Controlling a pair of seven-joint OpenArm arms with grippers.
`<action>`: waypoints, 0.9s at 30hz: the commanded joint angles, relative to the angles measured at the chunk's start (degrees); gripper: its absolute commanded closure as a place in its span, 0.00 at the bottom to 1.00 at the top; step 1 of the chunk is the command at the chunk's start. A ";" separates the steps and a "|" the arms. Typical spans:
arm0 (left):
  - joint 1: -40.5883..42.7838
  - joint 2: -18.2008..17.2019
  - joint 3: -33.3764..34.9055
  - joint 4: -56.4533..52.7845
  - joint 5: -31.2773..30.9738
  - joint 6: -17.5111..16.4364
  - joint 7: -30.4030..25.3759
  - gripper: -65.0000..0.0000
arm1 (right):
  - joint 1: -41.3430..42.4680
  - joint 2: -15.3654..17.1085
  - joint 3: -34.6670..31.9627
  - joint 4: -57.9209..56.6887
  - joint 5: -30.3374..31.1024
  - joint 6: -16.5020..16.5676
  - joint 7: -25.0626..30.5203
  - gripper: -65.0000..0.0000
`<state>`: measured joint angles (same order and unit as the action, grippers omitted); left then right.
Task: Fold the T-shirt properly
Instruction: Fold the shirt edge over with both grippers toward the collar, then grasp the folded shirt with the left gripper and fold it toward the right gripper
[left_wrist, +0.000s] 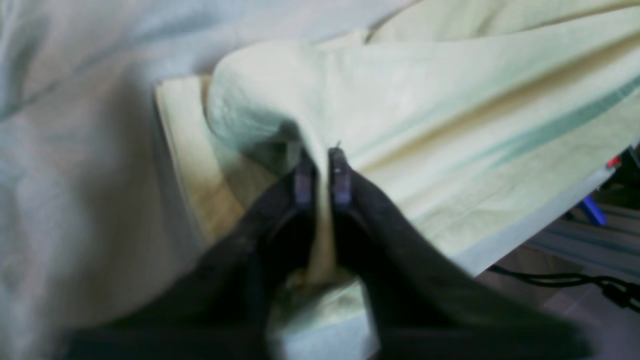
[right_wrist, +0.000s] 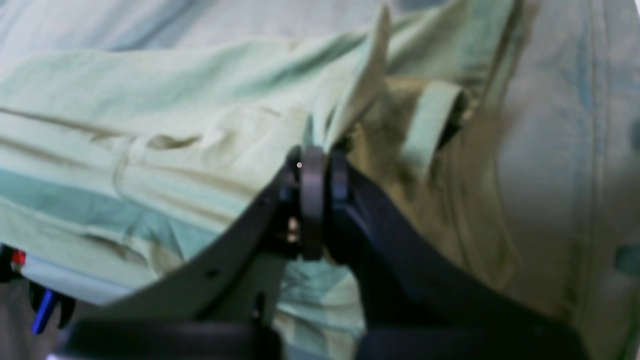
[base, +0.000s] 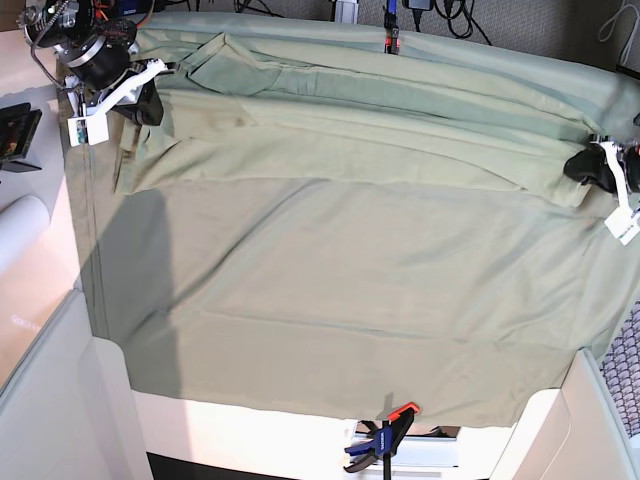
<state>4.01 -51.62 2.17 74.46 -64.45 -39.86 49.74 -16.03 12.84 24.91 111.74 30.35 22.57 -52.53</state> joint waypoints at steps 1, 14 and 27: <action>-0.44 -1.90 -0.70 0.50 -0.04 -0.14 -0.66 0.76 | 0.09 0.72 0.63 0.98 -0.70 -0.24 1.22 1.00; 1.11 -1.60 -16.90 0.48 1.31 -0.14 -0.76 0.48 | 0.13 0.44 0.63 0.98 -1.40 -0.26 1.40 0.40; 5.18 9.97 -23.65 -7.15 -0.48 -0.14 -2.43 0.44 | 0.13 0.33 0.59 0.98 -1.40 -0.26 2.56 0.40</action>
<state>9.80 -40.10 -20.93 66.65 -63.79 -39.72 48.34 -16.25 12.53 25.17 111.74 28.47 22.31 -51.27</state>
